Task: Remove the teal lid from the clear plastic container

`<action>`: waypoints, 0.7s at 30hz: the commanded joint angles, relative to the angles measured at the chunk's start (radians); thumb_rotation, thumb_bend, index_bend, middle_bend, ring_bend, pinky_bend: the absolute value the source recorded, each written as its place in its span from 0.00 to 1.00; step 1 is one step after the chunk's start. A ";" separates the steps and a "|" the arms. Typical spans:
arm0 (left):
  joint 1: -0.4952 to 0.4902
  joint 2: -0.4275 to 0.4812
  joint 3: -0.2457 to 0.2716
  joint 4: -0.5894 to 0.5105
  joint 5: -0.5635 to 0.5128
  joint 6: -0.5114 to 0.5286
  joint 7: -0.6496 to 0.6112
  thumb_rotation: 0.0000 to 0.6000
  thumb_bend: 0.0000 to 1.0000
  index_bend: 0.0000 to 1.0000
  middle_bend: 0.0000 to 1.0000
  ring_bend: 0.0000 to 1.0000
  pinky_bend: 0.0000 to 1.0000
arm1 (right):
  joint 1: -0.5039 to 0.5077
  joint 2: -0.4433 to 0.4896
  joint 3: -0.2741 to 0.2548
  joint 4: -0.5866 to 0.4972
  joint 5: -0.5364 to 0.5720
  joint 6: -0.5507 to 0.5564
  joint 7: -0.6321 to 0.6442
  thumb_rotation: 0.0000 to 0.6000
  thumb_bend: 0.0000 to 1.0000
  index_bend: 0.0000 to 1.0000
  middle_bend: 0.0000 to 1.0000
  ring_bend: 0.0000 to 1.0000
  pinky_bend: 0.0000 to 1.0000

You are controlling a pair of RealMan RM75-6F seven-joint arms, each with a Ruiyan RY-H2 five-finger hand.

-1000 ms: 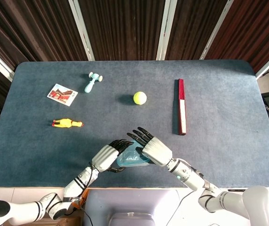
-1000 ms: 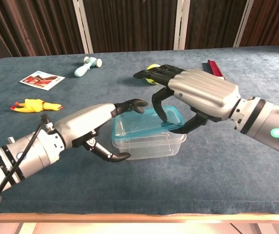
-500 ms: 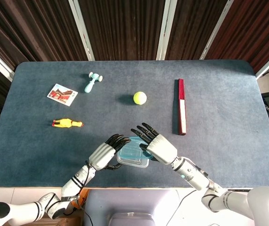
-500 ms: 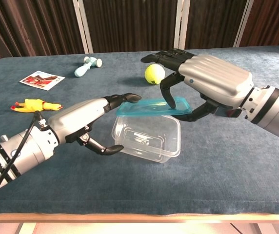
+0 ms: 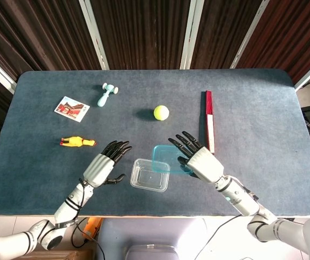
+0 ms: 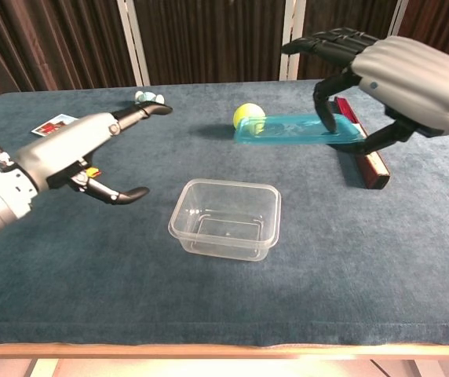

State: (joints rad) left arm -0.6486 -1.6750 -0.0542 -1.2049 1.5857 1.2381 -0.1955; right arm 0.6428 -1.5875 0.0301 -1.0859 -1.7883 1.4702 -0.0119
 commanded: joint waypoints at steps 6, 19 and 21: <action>0.116 0.128 0.034 -0.044 -0.016 0.105 -0.009 1.00 0.28 0.00 0.00 0.00 0.00 | -0.113 0.051 -0.066 0.138 0.023 0.039 0.023 1.00 0.75 0.75 0.18 0.00 0.00; 0.203 0.103 0.056 0.080 -0.031 0.145 -0.114 1.00 0.28 0.00 0.00 0.00 0.00 | -0.166 -0.100 -0.136 0.392 0.017 -0.035 0.100 1.00 0.61 0.46 0.13 0.00 0.00; 0.213 0.097 0.060 0.096 -0.030 0.149 -0.122 1.00 0.28 0.00 0.00 0.00 0.00 | -0.165 -0.093 -0.140 0.376 0.026 -0.076 0.083 1.00 0.41 0.28 0.07 0.00 0.00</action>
State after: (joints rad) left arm -0.4419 -1.5733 0.0032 -1.1157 1.5561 1.3851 -0.3112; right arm 0.4785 -1.6797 -0.1029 -0.7020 -1.7681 1.4229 0.0834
